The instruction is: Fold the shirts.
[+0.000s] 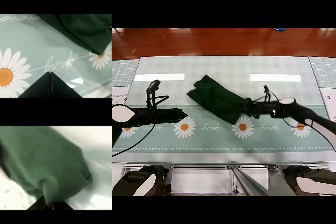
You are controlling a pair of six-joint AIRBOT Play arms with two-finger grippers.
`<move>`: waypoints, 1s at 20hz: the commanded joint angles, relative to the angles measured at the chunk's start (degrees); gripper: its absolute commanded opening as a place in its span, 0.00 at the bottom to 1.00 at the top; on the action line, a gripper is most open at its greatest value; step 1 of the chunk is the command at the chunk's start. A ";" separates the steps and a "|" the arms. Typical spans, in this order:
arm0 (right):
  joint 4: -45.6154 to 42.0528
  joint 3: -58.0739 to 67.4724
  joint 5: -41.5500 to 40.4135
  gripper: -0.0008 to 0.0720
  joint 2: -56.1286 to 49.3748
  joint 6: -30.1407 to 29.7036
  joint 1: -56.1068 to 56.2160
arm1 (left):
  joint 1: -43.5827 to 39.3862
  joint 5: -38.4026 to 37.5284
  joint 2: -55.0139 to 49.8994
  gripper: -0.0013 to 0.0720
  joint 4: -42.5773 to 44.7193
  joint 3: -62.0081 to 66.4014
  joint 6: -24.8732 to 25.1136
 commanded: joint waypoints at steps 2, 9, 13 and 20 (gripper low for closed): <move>-8.33 18.49 6.43 0.04 -1.95 3.30 1.66 | -0.04 0.11 0.00 0.04 0.00 -0.07 -0.02; -40.19 54.16 24.52 0.04 -1.95 21.35 -4.20 | 0.33 2.03 0.00 0.04 0.02 -0.04 -0.02; -40.09 63.01 34.86 0.04 -1.88 22.45 -14.40 | 0.33 1.81 0.04 0.04 0.00 -0.04 -1.03; -40.35 64.22 42.84 0.04 2.01 25.09 -36.63 | 0.26 1.60 0.04 0.04 0.02 -0.04 -1.51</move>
